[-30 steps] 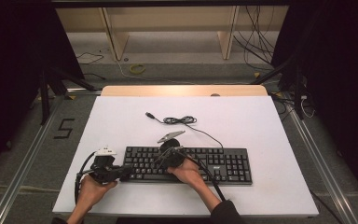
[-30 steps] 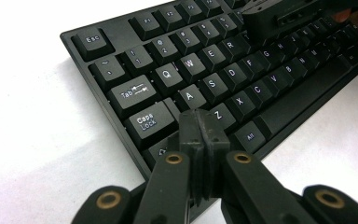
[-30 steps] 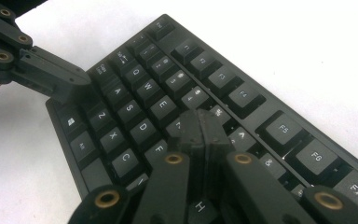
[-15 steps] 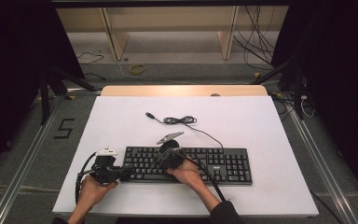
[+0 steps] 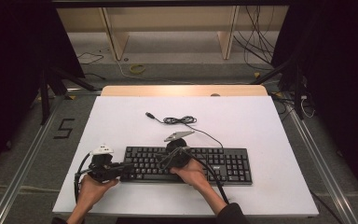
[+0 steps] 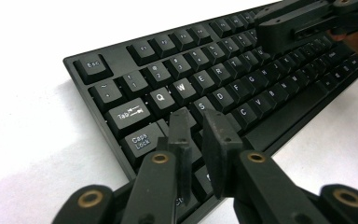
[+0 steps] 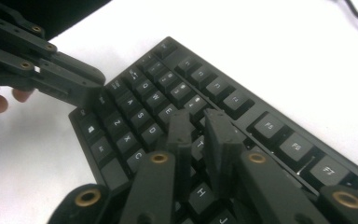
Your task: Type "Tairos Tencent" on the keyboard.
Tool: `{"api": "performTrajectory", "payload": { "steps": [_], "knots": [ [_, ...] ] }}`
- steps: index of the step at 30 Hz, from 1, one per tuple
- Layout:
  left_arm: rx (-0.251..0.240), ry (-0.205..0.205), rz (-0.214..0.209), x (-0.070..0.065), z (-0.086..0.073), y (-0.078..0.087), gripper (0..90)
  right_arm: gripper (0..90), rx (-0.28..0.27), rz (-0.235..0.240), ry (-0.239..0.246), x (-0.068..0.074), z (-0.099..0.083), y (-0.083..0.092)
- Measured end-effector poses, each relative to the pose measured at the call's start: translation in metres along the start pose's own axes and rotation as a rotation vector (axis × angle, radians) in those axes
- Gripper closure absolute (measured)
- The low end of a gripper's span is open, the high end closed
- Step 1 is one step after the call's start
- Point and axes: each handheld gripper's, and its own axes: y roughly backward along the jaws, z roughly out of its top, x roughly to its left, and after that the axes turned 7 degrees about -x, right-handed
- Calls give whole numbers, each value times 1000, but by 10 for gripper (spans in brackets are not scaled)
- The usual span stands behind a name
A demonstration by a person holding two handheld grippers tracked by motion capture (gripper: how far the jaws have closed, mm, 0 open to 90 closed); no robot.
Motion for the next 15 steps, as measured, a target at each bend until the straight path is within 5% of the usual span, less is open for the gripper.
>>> {"api": "performTrajectory", "payload": {
  "steps": [15],
  "knots": [
    [-36, 0, -21, -4, 3, -1, 631, 620, -28, 20, -16, -3, -5, 18]
  ]
}}
